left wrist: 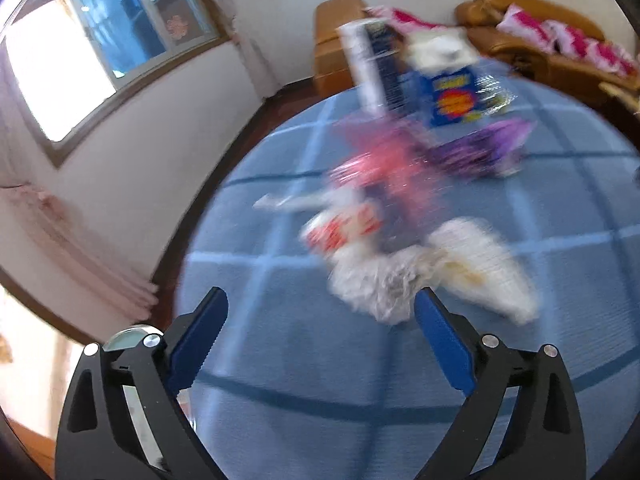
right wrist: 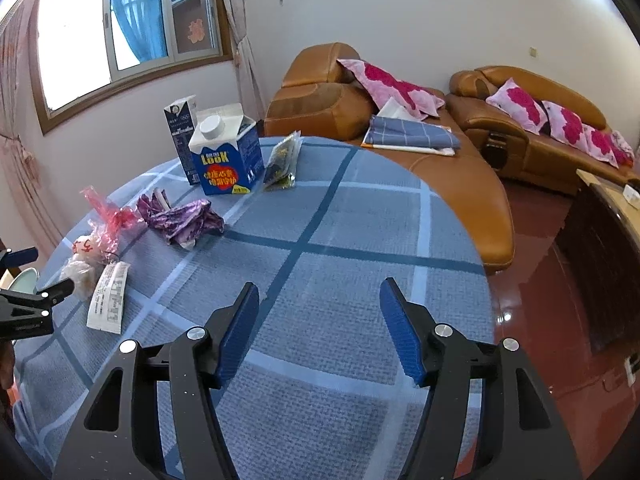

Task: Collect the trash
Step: 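Move both open grippers back over the remaining trash on the table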

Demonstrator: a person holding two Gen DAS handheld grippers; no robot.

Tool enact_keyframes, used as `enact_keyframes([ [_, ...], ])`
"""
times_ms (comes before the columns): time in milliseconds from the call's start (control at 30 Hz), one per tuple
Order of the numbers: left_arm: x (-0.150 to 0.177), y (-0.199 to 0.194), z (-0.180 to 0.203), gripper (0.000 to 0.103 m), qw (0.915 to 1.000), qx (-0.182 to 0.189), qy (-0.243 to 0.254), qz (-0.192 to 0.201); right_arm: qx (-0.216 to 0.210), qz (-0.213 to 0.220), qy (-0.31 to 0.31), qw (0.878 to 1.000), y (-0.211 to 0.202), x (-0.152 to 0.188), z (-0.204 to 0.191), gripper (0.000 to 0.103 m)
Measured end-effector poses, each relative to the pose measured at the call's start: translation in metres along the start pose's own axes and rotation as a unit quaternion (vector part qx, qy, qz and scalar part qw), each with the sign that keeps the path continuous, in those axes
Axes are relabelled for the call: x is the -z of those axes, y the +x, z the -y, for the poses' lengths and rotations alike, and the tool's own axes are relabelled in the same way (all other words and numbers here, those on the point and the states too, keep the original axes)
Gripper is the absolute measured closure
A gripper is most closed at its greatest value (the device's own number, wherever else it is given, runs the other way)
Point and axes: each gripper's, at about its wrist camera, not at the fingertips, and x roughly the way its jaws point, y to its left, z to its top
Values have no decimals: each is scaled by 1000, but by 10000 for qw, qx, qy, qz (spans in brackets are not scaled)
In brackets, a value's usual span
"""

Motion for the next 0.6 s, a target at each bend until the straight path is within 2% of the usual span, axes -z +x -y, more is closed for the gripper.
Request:
enact_keyframes([
  [167,21,17,-78,11,9954,-754,-459,-367,31,70,-44,10000,1,-2,0,35],
  [267,27,11,-103,11,9930,-839,-742,-364,46,32,-11,10000,7,-2,0,35],
  [367,27,-6,-103,11,9927,-636,-1003,-207,55,22,-18,10000,8,-3,-4,35],
  [433,24,-20,-96,10,9916,-367,-1237,-33,94,37,-71,9999,8,-5,-9,35],
  [533,15,-30,-69,10,9907,72,-1361,43,182,56,-106,9998,9,-9,-12,35],
  [600,9,-25,-54,10,9906,148,-1359,16,218,59,-87,9997,11,-11,-12,35],
])
